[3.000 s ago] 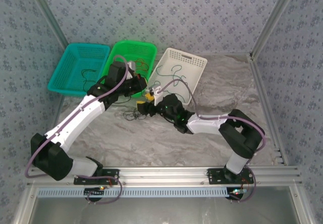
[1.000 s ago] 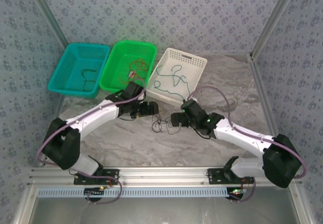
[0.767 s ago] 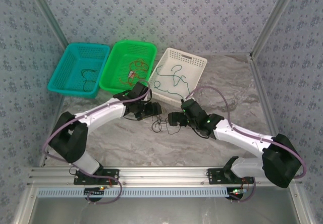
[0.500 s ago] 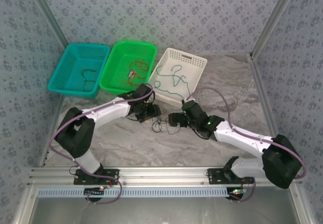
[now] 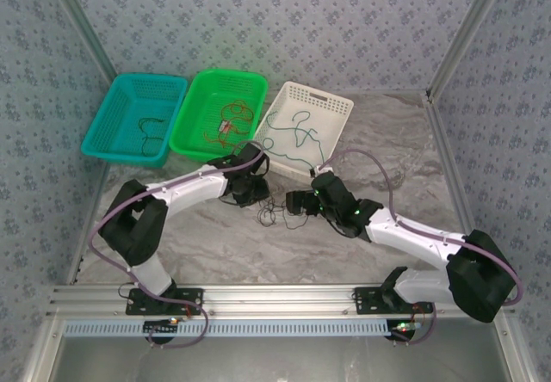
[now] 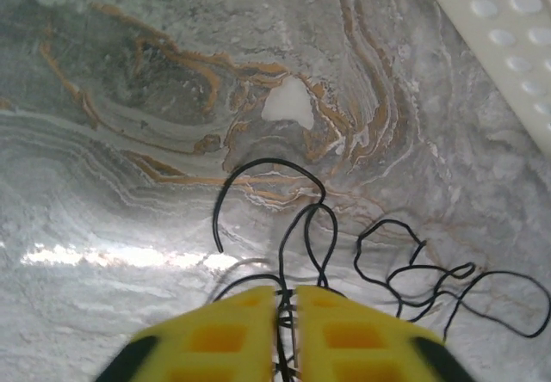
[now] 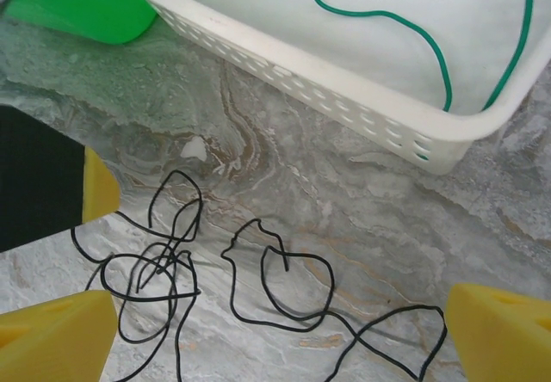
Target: Untangle the cables
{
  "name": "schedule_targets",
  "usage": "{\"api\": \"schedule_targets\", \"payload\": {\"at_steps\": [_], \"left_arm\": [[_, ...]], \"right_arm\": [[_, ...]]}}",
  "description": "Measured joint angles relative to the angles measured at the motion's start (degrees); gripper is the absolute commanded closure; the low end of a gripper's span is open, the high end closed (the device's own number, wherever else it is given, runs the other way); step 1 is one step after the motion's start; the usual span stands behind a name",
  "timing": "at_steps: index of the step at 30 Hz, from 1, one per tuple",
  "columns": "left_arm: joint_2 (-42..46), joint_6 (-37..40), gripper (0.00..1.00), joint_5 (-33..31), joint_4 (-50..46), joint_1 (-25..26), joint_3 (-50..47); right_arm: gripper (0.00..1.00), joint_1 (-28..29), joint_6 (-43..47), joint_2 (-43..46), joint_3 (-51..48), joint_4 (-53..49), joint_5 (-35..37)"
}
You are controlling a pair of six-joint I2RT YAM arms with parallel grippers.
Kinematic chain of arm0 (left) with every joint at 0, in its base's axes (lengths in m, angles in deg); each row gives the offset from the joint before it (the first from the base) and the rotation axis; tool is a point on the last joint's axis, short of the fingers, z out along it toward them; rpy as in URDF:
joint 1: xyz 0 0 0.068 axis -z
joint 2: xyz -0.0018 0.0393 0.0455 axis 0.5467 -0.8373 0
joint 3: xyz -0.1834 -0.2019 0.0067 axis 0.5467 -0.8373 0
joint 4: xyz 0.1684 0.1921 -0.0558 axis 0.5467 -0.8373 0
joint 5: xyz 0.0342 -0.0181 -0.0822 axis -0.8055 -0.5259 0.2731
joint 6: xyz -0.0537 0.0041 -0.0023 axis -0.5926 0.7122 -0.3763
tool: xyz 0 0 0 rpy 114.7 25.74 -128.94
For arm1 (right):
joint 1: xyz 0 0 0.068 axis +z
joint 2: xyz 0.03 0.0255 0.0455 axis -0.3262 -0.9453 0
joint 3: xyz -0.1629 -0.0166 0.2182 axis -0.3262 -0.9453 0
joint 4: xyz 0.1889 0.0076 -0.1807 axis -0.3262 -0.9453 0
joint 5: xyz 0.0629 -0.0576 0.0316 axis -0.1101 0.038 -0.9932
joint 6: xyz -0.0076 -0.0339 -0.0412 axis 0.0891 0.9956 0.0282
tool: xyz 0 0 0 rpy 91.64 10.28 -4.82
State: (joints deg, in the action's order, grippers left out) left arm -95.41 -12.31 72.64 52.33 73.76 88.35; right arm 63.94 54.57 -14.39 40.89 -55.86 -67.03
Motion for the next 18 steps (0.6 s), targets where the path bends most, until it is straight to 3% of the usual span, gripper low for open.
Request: {"api": "schedule_targets", "payload": {"at_steps": [6,14,18], "left_arm": [[0.00,1.92,1.00,-0.07,0.20,0.00,0.02],[0.33,3.34,1.00,0.94,1.42,-0.11,0.00],[0.70,3.34,1.00,0.98,1.75,-0.11,-0.11]], "right_arm": [[0.02,-0.02,5.40,-0.81,-0.57,3.52,-7.37],[0.26,-1.86,11.87,-7.61,-0.48,7.43,-18.45],[0.29,-2.56,14.69,-11.74,0.28,9.18,-21.49]]}}
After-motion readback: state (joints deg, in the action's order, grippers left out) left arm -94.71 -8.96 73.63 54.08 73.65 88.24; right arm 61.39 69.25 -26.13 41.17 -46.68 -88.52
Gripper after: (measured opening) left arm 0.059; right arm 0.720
